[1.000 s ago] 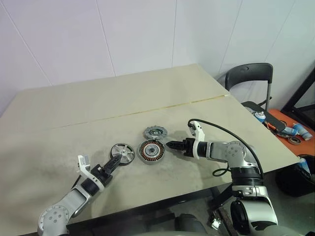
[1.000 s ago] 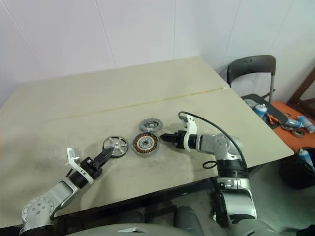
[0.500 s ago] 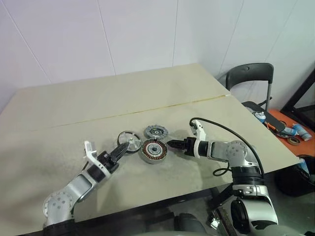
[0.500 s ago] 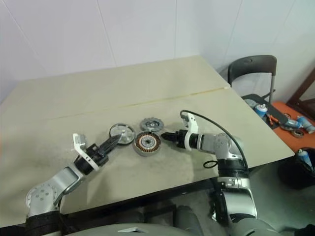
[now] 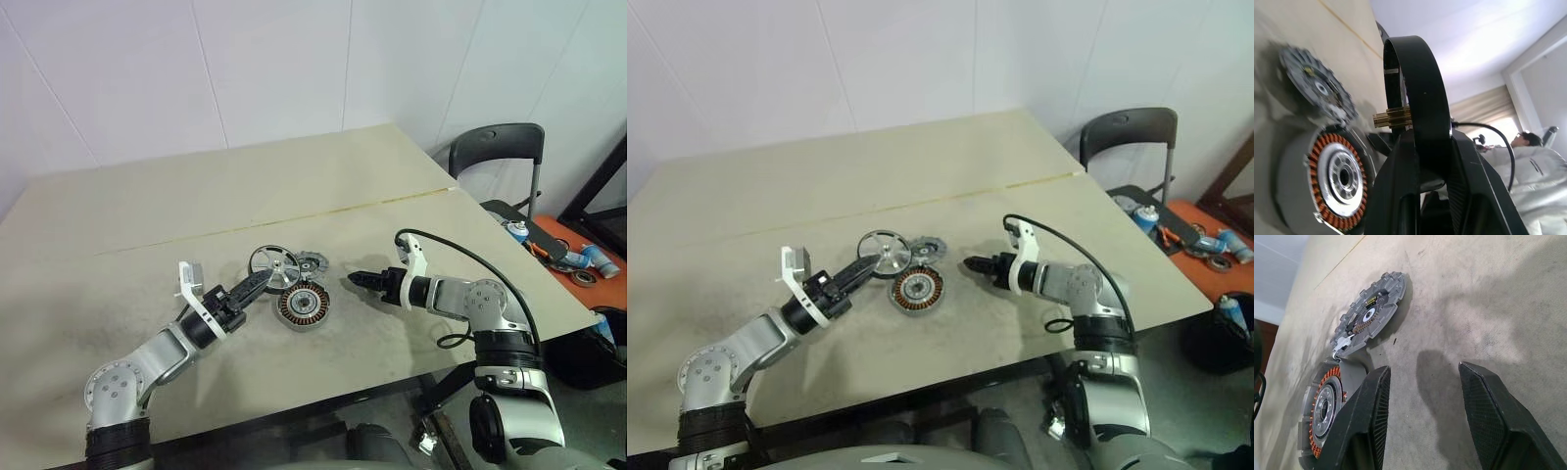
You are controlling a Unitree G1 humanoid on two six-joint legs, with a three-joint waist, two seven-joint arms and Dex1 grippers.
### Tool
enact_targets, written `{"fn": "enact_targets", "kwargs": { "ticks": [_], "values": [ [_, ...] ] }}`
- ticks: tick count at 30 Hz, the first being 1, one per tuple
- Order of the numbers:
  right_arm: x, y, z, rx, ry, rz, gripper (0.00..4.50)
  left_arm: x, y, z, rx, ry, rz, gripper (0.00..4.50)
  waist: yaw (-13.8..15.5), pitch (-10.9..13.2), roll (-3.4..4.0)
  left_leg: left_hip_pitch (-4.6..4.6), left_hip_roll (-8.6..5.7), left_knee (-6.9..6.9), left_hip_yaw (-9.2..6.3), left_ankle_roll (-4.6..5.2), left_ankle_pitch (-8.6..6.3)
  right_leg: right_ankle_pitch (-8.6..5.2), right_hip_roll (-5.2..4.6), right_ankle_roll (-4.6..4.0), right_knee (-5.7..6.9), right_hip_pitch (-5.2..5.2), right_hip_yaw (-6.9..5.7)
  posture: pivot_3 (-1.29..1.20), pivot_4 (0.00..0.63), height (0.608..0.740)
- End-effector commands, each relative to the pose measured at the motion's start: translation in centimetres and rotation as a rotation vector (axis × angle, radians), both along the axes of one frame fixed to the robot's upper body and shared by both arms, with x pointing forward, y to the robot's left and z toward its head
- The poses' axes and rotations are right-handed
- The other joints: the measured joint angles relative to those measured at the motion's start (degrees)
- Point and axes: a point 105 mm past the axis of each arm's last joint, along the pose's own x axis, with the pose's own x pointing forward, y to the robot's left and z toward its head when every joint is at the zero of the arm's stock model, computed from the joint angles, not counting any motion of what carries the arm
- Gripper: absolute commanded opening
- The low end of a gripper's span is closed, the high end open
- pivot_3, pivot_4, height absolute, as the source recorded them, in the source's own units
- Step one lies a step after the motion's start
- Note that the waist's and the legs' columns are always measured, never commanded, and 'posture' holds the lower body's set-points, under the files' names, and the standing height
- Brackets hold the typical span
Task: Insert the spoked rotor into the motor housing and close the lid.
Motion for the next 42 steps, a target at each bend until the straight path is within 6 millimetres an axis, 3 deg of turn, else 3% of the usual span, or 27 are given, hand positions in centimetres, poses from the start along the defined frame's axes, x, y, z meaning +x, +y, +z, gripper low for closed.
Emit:
{"fn": "enact_targets", "kwargs": {
  "ticks": [1,15,42],
  "values": [
    [0.3,-0.4,2.0,0.03,-0.078,0.009,2.33,-0.8,-1.0,-0.3,-0.019,0.017,-0.051,0.4,-0.01,0.01,0.01,0.0,0.0,0.0,0.0,0.0,0.0,0.0,0.0,-0.01,0.0,0.0,0.0,0.0,0.0,0.74],
    [-0.3,-0.7,1.0,-0.017,-0.052,0.011,2.33,-1.1,-3.0,-2.3,-0.021,0.074,-0.095,0.4,0.04,0.01,0.01,0.01,0.0,-0.03,0.01,-0.01,0.01,-0.03,0.0,0.03,0.0,-0.01,0.02,0.0,0.0,0.74],
    [-0.3,-0.7,0.1,-0.078,-0.04,0.01,2.33,-0.3,-3.3,-4.7,0.024,0.112,-0.077,0.4,0.02,-0.01,0.02,0.08,0.01,0.0,0.02,-0.01,0.01,-0.05,0.01,0.07,0.02,0.06,0.02,0.0,0.0,0.74]
  ]
}}
